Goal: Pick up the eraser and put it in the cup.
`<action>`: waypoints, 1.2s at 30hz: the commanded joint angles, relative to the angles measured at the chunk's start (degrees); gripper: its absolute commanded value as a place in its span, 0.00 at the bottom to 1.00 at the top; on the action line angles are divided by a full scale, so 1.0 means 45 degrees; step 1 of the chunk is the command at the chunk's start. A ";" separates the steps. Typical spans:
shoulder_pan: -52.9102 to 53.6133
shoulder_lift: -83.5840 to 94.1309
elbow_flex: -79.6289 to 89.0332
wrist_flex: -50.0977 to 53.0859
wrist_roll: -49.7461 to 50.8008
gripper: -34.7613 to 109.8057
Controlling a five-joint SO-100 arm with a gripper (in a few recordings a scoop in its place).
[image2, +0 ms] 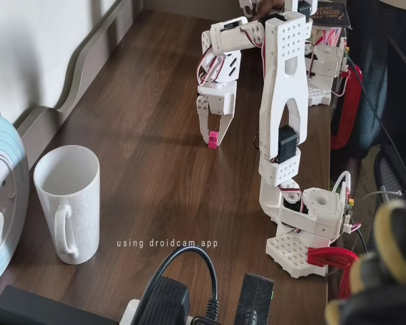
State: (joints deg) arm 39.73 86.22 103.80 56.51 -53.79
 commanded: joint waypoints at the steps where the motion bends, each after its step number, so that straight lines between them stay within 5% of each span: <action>1: -0.0840 0.1895 -0.0137 0.1426 -0.0508 0.24; 12: -0.7852 0.8730 -0.0195 0.2676 0.0078 0.24; 19: -1.2207 0.9707 -0.0547 -0.0020 -0.2187 0.24; 28: -1.3496 0.5137 -0.5215 -0.1250 -0.2695 0.24; 36: -1.3145 0.3281 -0.5762 -0.1719 -0.2500 0.24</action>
State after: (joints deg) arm -19.78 100.28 79.80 51.77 -65.30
